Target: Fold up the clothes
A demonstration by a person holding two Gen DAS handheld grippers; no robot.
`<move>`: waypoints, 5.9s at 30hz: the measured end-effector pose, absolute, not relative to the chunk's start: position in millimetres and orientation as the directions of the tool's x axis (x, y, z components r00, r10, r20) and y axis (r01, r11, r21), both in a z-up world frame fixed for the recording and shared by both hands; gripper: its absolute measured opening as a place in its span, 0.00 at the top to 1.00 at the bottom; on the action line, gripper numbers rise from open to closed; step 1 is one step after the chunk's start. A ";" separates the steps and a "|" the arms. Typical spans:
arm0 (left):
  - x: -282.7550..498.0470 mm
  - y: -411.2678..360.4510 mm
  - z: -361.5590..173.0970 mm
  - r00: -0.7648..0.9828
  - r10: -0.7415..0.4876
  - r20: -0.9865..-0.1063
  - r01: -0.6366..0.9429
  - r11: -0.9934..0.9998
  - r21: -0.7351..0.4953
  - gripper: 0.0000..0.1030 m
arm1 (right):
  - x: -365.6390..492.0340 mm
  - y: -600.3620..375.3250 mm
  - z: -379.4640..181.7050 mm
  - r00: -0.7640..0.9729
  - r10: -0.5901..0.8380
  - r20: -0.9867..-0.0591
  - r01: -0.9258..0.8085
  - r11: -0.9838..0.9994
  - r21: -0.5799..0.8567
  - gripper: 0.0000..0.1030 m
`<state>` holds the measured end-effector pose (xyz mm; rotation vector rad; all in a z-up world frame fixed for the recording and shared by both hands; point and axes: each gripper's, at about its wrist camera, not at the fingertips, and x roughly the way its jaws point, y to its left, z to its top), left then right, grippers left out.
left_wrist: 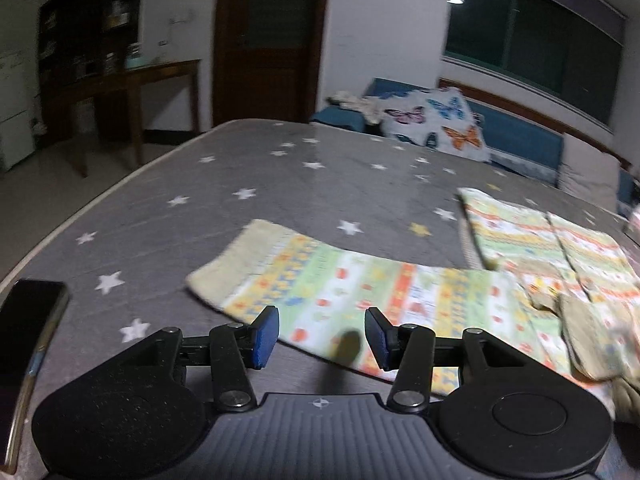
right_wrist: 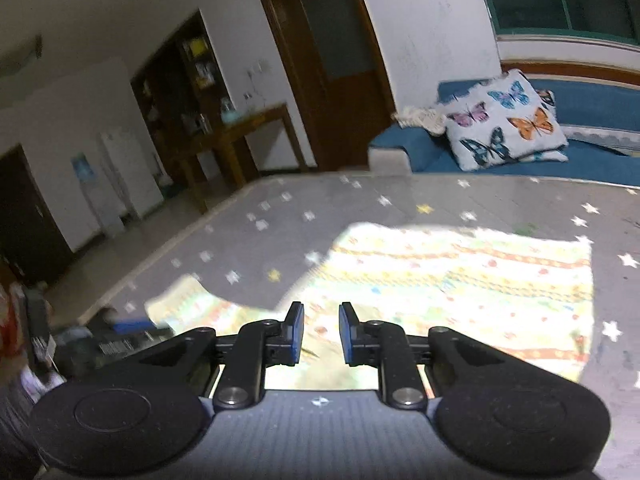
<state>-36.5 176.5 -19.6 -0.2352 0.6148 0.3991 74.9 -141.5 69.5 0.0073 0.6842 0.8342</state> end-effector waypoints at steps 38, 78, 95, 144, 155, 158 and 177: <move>14.2 74.0 72.2 0.908 -0.094 -0.409 -0.041 0.950 -0.310 0.94 | 38.4 -206.2 31.3 0.538 0.555 -0.634 -0.621 0.770 0.147 0.60; 64.8 54.8 -21.7 0.745 -0.123 -0.656 0.118 0.992 -0.053 0.88 | 77.4 -177.2 5.1 0.501 0.523 -0.690 -0.629 0.768 0.125 0.64; -33.7 -9.5 -23.0 0.767 -0.181 -0.615 0.486 0.789 0.375 0.52 | 35.6 -204.2 18.5 0.499 0.500 -0.707 -0.673 0.738 0.047 0.65; -23.1 19.7 -12.3 0.782 -0.213 -0.585 0.410 0.883 0.226 0.48 | 71.3 -187.0 49.6 0.456 0.623 -0.635 -0.699 0.693 0.177 0.92; -19.1 21.2 -13.4 0.828 -0.138 -0.544 0.360 0.874 0.326 0.95 | 50.8 -189.4 49.1 0.511 0.615 -0.601 -0.682 0.715 0.152 0.97; -36.0 22.5 1.2 0.833 -0.158 -0.530 0.370 0.872 0.320 0.95 | 36.3 -197.7 56.5 0.505 0.633 -0.587 -0.694 0.702 0.160 0.97; -25.3 35.9 59.7 0.825 -0.212 -0.524 0.393 0.881 0.264 0.95 | 15.3 -202.1 104.9 0.522 0.647 -0.556 -0.727 0.678 0.108 0.97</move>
